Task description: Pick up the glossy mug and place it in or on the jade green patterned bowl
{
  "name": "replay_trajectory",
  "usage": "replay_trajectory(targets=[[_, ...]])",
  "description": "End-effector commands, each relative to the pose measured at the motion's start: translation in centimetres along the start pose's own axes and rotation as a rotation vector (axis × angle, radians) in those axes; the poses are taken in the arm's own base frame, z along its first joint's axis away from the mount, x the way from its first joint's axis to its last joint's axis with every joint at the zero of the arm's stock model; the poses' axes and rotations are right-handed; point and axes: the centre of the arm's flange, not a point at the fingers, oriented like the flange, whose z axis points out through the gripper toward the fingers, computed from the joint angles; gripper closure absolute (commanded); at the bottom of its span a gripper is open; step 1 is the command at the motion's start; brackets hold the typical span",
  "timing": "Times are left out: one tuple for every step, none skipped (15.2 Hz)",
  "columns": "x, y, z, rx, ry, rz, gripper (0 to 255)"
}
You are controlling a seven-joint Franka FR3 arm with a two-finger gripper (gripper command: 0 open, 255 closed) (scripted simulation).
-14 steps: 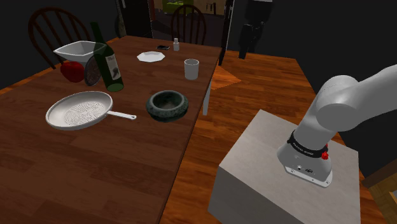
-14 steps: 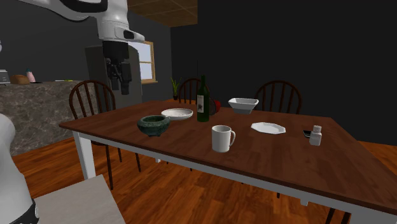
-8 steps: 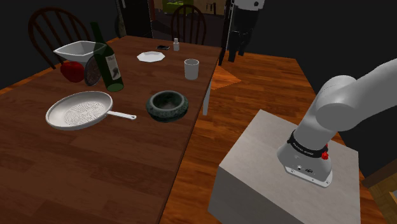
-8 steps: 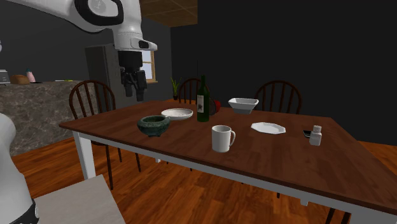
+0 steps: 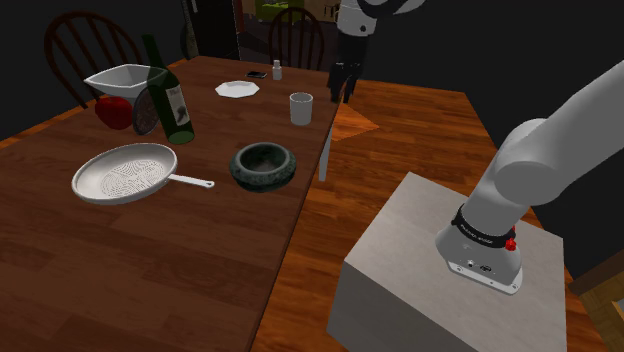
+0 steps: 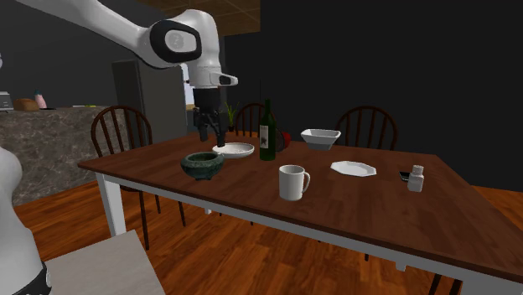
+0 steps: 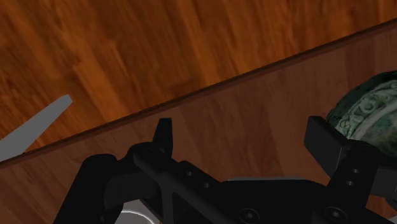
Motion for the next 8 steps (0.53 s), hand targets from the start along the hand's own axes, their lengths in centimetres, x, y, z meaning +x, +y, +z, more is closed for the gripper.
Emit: replay_trajectory(targets=[[1.9, 0.9, 1.2, -0.009, 0.012, -0.003, 0], [3.0, 1.3, 1.8, -0.013, 0.017, -0.004, 0], [4.0, 1.7, 2.5, -0.018, 0.022, -0.006, 0], [5.0, 2.0, 3.1, -0.022, 0.026, -0.007, 0], [6.0, 2.4, 3.7, -0.026, 0.031, -0.008, 0], [7.0, 2.7, 4.3, -0.030, 0.036, -0.009, 0], [8.1, 3.1, 4.9, -0.035, 0.041, -0.011, 0], [9.1, 3.5, 5.4, -0.039, 0.046, -0.012, 0]])
